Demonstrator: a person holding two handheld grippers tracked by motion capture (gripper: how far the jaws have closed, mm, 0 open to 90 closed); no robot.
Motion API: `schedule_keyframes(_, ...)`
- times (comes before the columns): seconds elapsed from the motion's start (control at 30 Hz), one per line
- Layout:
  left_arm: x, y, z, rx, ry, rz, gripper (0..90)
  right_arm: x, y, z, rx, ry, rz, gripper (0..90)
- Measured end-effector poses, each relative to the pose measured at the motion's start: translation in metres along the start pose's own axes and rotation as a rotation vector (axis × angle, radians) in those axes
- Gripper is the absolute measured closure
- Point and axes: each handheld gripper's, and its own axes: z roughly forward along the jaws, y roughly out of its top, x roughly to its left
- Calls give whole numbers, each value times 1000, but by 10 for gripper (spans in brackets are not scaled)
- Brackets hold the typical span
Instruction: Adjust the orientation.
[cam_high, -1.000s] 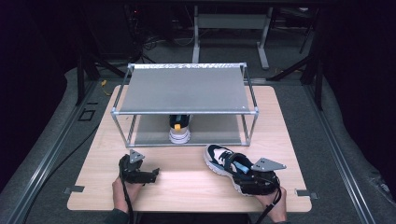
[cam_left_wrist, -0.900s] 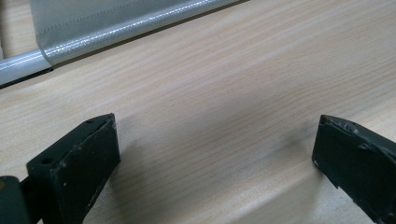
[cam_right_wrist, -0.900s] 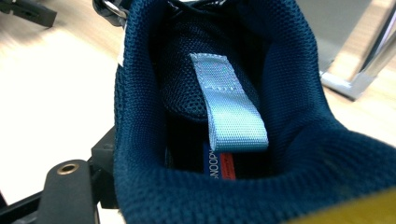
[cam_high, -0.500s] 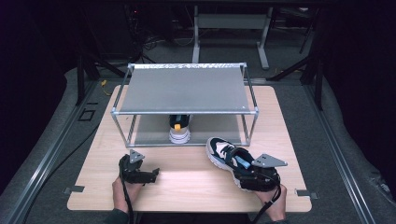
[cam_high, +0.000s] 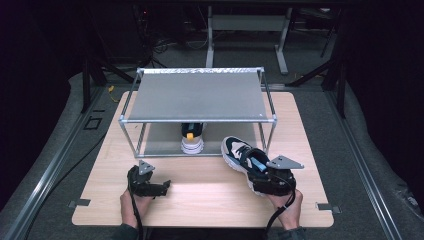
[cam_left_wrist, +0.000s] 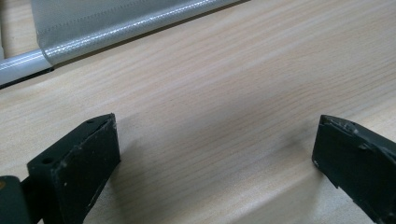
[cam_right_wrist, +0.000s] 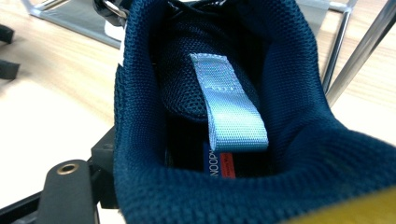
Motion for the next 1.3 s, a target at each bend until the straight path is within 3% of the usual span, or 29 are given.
schedule_keyframes(0.47, 0, 0, 0, -1, 1, 0, 7, 10, 20, 27, 26, -32, 3, 230)
schedule_keyframes(0.87, 0, 0, 0, 0, 1, 0, 7, 18, 32, 50, 64, -102, 26, 229)
schedule_keyframes(1.07, 0, 0, 0, -1, 1, 0, 7, 23, 38, 71, 88, -129, 49, 228)
schedule_keyframes(1.17, 0, 0, 0, -1, 2, 0, 7, 25, 41, 80, 102, -165, 58, 228)
schedule_keyframes(1.3, 0, 0, 0, -1, 2, -1, 7, 27, 47, 90, 110, -171, 65, 227)
